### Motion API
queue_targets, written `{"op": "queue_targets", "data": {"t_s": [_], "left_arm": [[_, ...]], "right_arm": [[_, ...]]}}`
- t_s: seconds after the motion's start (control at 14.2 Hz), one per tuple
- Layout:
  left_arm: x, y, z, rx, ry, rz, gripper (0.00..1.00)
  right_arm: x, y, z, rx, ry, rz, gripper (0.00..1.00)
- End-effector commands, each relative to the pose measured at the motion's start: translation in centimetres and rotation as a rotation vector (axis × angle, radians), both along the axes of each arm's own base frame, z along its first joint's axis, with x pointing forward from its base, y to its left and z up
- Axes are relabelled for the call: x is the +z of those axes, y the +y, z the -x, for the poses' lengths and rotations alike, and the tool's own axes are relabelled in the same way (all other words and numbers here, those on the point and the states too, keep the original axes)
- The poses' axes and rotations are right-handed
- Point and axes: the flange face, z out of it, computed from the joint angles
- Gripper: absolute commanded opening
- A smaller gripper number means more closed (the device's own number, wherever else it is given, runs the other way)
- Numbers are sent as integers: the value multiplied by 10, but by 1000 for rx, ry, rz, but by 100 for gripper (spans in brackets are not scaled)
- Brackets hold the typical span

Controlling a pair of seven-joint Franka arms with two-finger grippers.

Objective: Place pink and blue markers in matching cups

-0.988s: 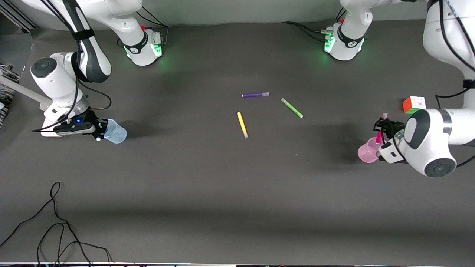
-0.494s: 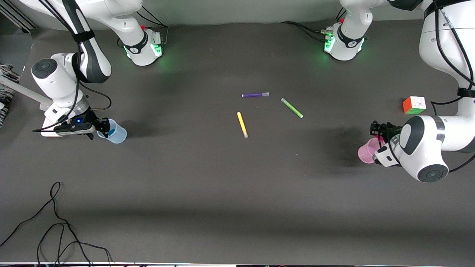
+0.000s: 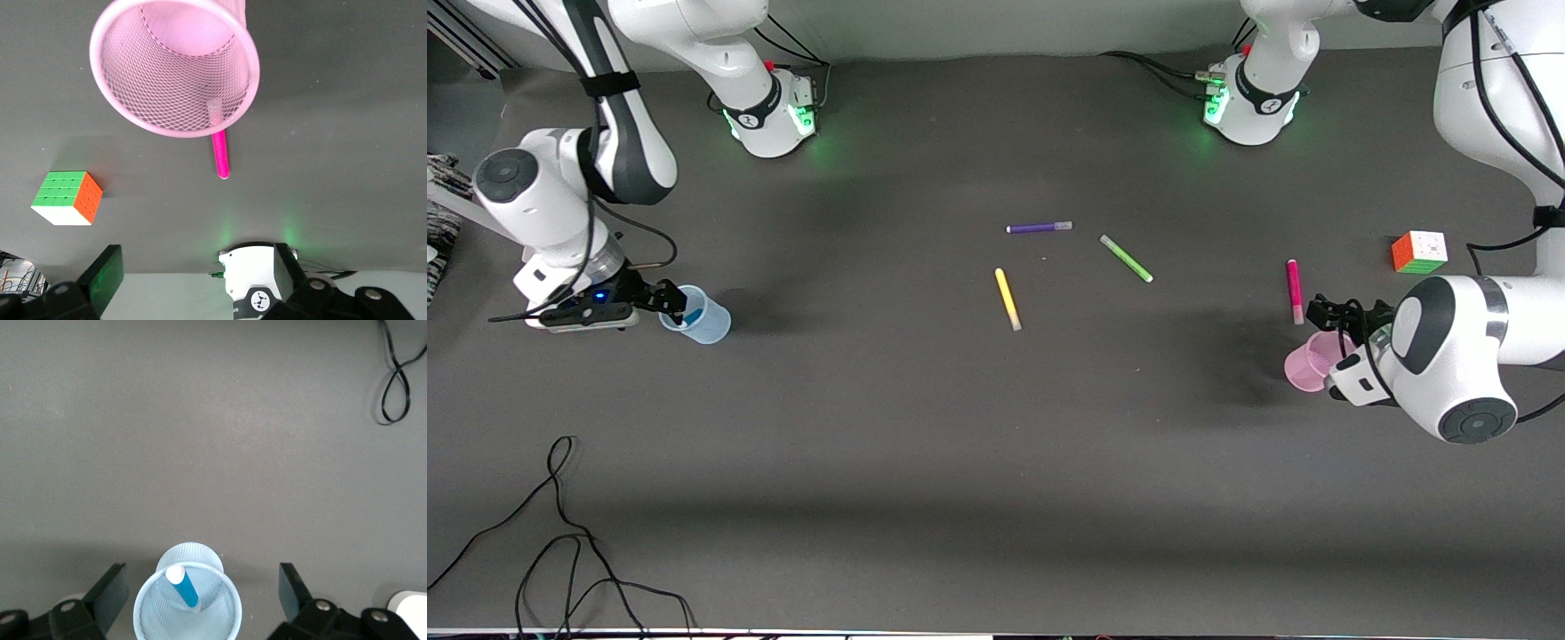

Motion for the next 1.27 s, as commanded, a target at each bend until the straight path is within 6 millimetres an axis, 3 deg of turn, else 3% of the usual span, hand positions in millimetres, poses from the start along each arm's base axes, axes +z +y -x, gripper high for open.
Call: {"op": "queue_targets", "data": {"t_s": [0.0, 0.28, 0.42, 0.56, 0.71, 1.2], "left_arm": [[2, -1, -5, -10, 8, -19, 100], [3, 11, -2, -5, 12, -30, 100], [14, 11, 9, -19, -30, -23, 100], [19, 8, 39, -41, -129, -15, 100], [7, 20, 72, -39, -214, -6, 100], [-70, 18, 118, -53, -261, 34, 97]], "right_arm": [[25, 15, -16, -14, 29, -32, 100], [94, 28, -40, -28, 136, -55, 100], [119, 32, -42, -29, 159, -68, 100], [132, 32, -41, -21, 162, -72, 100], [147, 33, -39, -19, 153, -75, 100], [176, 34, -45, 2, 139, -80, 100]]}}
